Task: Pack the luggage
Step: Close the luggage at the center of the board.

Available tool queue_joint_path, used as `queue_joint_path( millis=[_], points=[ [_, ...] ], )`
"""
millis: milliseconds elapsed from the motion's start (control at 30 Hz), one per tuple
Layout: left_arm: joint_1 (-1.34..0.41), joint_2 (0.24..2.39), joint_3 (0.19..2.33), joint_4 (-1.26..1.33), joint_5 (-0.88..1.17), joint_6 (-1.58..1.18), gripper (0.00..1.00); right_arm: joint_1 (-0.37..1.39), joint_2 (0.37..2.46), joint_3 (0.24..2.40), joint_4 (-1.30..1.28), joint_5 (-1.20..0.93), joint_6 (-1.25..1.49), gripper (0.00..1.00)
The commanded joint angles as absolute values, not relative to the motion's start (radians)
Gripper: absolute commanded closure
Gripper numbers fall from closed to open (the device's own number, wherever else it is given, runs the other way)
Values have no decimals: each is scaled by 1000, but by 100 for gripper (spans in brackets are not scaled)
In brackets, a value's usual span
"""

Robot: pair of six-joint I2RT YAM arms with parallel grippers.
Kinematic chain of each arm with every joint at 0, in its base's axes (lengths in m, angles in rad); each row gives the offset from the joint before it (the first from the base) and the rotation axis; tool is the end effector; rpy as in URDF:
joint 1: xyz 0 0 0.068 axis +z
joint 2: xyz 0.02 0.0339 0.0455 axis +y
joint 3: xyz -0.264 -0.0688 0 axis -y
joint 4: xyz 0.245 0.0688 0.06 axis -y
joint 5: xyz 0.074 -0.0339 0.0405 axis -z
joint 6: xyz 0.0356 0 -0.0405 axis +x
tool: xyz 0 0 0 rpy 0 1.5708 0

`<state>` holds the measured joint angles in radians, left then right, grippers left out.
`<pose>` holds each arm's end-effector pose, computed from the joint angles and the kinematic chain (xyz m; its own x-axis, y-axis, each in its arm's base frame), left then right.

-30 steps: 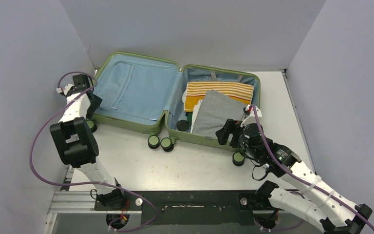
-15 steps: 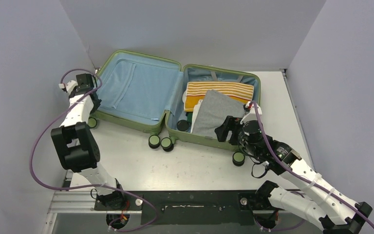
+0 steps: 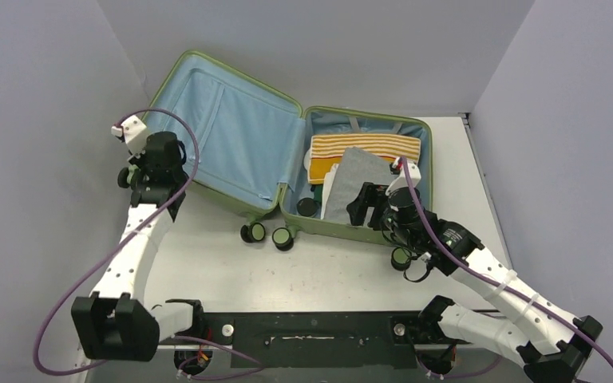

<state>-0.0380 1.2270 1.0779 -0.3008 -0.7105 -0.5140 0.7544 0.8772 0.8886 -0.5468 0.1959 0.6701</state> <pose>0.2738 0.0128 0.3411 -0.1040 -0.3690 -0.9236 -0.6996 0.6872 -0.1958 0.1426 0.1245 0.3237 -0.6328 0.2413 -0.7358 -0.2000 0.8670 0.4563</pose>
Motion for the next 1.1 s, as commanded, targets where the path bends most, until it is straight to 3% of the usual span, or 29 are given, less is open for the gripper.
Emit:
queue_joint_path(
  millis=[0,100,200,300,467,733,1067],
  points=[
    [-206,1072,993,135,-575,-263,100,757,919,987,-494,235,624,21],
    [-269,999,908,280,-512,-156,100,752,952,1050,-470,220,597,19],
    [-324,959,865,356,-430,-65,100,741,995,1137,-461,197,604,7],
    [-380,939,841,396,-369,9,100,703,1043,1233,-427,106,615,1],
    [-534,922,821,433,-339,188,100,577,1110,1369,-298,-151,710,0],
    [-815,960,817,459,-481,470,100,481,1311,1500,18,-462,1042,0],
    [-1076,1066,787,555,-641,687,100,511,1531,1683,218,-572,1237,0]
  ],
)
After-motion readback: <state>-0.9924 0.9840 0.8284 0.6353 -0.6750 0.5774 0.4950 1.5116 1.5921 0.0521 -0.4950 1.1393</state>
